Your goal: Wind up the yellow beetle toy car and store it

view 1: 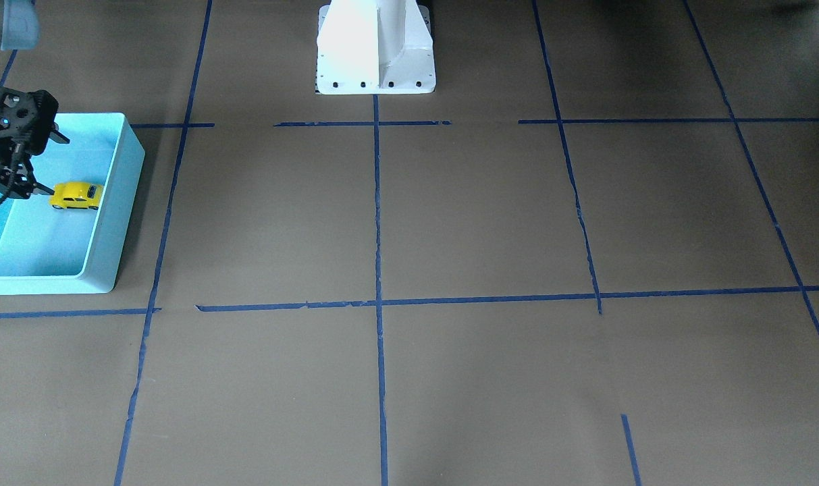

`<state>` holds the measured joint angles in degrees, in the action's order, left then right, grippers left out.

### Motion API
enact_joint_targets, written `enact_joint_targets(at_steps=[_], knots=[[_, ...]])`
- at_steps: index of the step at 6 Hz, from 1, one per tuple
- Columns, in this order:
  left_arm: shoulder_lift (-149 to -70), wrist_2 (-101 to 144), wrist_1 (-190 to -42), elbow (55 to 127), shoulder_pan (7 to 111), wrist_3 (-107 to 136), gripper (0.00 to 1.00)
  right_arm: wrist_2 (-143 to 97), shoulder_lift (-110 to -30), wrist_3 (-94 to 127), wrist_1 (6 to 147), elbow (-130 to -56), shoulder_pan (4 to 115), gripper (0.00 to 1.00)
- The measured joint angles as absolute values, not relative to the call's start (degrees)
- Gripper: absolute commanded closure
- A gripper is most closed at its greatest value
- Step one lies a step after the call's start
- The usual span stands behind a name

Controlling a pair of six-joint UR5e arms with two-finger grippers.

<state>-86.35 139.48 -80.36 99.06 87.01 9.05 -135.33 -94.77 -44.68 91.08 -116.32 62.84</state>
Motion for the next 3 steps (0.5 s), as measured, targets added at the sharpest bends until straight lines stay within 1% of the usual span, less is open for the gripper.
enact_joint_targets(at_steps=[1,2,3], knots=[[-86.51,139.48,-80.40,98.98,86.97,9.05,0.00,-136.24,-94.66,-41.77,94.48,-117.42,69.72,0.00],[-86.69,139.51,-80.39,98.86,86.95,9.08,0.00,-136.59,-94.84,-35.77,95.97,-116.92,77.04,0.00],[-86.91,139.58,-80.36,98.72,86.89,9.15,0.00,-136.85,-95.09,-30.65,96.68,-113.68,83.71,0.00]])
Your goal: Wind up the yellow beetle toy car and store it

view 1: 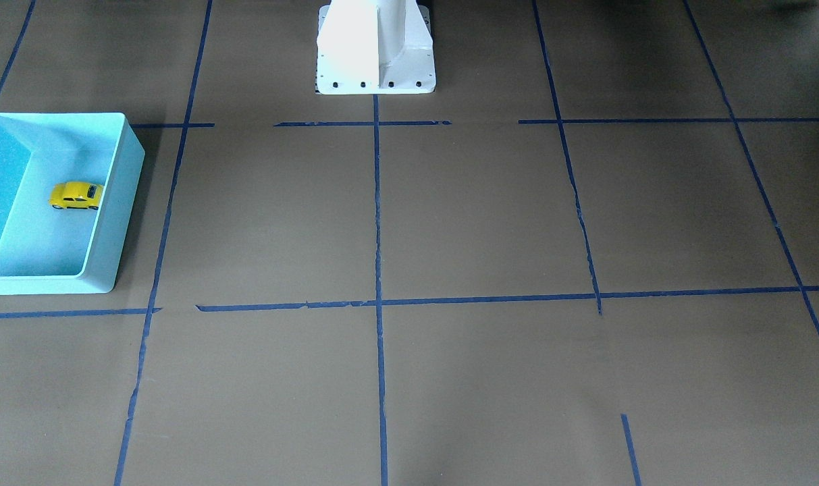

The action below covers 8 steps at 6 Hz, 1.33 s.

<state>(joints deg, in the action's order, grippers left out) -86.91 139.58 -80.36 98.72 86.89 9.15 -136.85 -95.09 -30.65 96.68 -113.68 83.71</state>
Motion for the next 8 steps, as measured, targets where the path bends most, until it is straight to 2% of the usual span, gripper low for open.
enact_joint_targets(at_steps=[2,4,8], knots=[[-87.44,139.77,-80.33,98.55,86.84,9.18,0.00,-138.23,-95.72,-25.89,96.88,-103.59,93.90,0.00],[-88.14,139.88,-80.23,98.39,86.77,9.18,0.00,-139.94,-95.24,-18.99,96.44,-95.15,97.47,0.00],[-88.87,139.66,-80.07,96.61,86.81,9.17,0.00,-137.01,-94.74,-5.51,85.57,-91.89,92.39,0.00]])
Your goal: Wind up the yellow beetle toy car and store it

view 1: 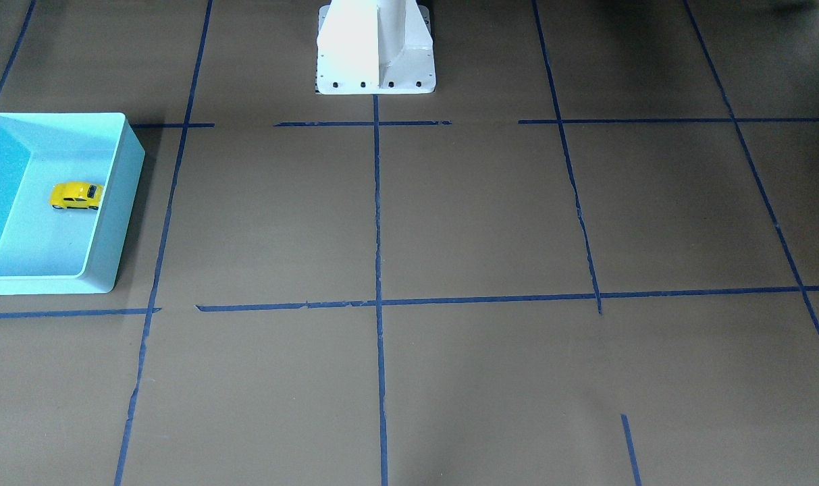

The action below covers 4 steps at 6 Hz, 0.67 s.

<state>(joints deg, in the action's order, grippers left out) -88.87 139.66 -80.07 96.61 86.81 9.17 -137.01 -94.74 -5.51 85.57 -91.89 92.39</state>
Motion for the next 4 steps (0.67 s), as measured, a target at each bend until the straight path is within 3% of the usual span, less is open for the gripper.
enact_joint_targets(at_steps=[4], knots=[[-88.77,139.66,-80.07,96.53,86.84,9.23,0.00,-135.15,-94.84,0.73,87.13,-93.61,91.49,0.00]])
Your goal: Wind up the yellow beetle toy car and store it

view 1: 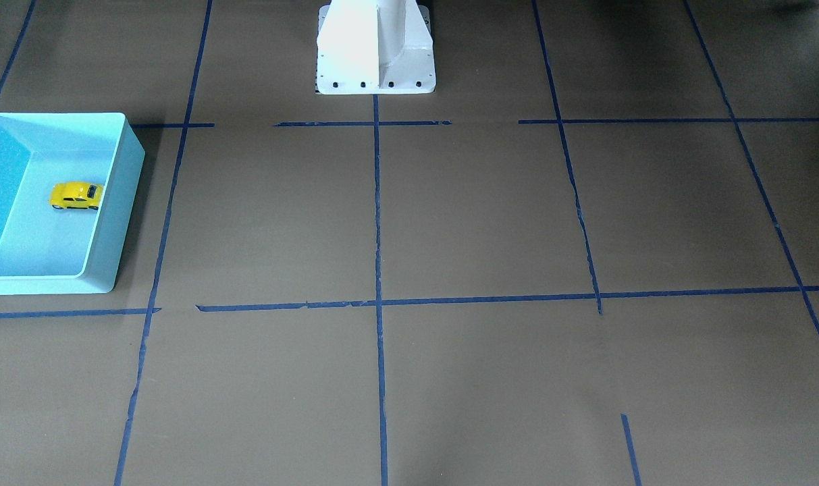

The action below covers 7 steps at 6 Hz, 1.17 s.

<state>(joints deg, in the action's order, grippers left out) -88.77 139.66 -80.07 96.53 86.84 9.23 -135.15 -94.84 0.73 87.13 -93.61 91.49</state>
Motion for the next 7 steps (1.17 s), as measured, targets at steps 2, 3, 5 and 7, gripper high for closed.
enact_joint_targets(at_steps=[2,3,5,7], knots=[[-88.77,139.66,-80.07,96.59,86.83,9.23,0.00,-134.83,-95.31,0.18,91.30,-96.75,91.49,0.00],[-88.74,139.66,-80.07,96.57,86.84,9.21,0.00,-134.77,-95.61,-0.20,91.76,-97.44,91.49,0.00],[-88.59,139.59,-80.07,96.53,86.84,9.15,0.00,-134.74,-95.94,-0.54,91.87,-97.62,91.43,0.00],[-88.42,139.51,-80.07,96.56,86.83,9.09,0.00,-134.74,-96.26,-0.61,91.70,-97.63,91.44,0.00]])
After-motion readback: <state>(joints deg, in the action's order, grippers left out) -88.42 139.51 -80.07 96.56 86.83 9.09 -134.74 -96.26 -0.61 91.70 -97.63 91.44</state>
